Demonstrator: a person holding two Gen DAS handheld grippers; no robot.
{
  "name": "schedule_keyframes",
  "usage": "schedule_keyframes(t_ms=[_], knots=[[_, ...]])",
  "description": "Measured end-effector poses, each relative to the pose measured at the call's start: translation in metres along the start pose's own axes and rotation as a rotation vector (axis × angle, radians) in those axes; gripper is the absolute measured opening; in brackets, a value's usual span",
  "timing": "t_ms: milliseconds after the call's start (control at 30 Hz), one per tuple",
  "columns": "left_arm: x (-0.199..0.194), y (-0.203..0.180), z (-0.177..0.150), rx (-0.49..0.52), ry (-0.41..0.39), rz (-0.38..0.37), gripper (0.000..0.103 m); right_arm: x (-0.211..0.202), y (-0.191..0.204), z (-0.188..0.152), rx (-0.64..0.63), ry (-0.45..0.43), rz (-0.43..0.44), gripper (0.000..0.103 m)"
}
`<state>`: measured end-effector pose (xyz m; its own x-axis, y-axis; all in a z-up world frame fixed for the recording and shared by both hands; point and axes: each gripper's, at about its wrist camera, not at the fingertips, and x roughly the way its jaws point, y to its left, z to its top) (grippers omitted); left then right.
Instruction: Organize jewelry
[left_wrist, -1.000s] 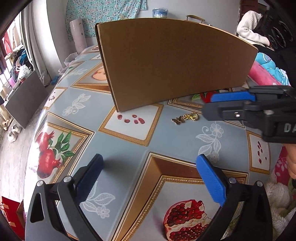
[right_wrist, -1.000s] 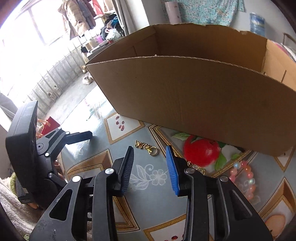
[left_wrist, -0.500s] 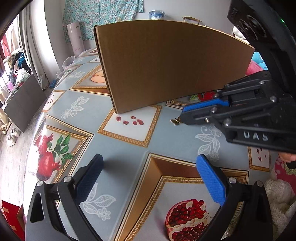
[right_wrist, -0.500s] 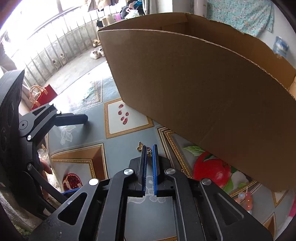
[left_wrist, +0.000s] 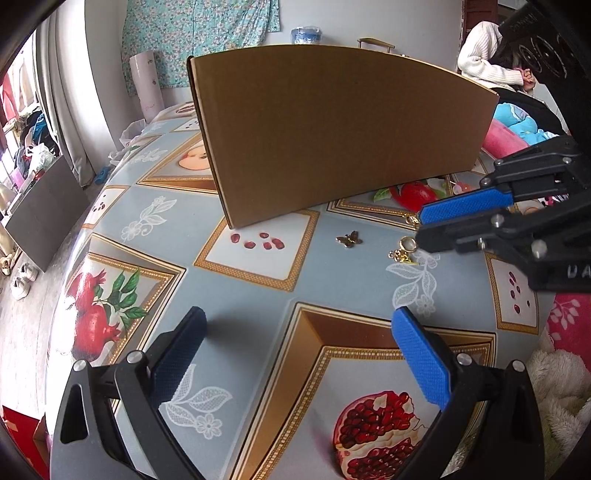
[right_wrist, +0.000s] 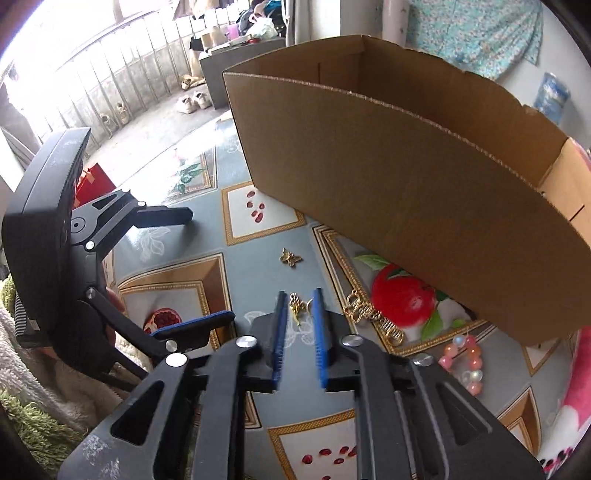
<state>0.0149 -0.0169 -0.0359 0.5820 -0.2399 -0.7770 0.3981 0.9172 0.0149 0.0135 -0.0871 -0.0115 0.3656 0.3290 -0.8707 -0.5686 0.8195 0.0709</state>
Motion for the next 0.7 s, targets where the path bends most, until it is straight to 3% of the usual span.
schedule_keyframes(t_ms=[133, 233, 333, 400, 700], knots=[[-0.001, -0.001, -0.001, 0.010, -0.002, -0.007, 0.099, 0.009, 0.011, -0.001, -0.036, 0.011, -0.033, 0.020], [0.000, -0.001, 0.001, 0.009, 0.004, -0.007, 0.099, 0.007, 0.011, -0.002, -0.031, -0.008, -0.005, 0.020], [0.001, 0.000, 0.002, 0.009, 0.005, -0.007, 0.099, 0.007, 0.005, 0.001, 0.015, -0.018, 0.065, 0.022], [0.001, 0.000, 0.002, 0.007, 0.008, -0.006, 0.099, 0.013, -0.001, 0.002, 0.050, -0.006, 0.095, 0.029], [0.004, 0.001, 0.007, 0.003, 0.018, -0.002, 0.099, 0.010, -0.029, -0.010, 0.177, 0.014, 0.104, 0.030]])
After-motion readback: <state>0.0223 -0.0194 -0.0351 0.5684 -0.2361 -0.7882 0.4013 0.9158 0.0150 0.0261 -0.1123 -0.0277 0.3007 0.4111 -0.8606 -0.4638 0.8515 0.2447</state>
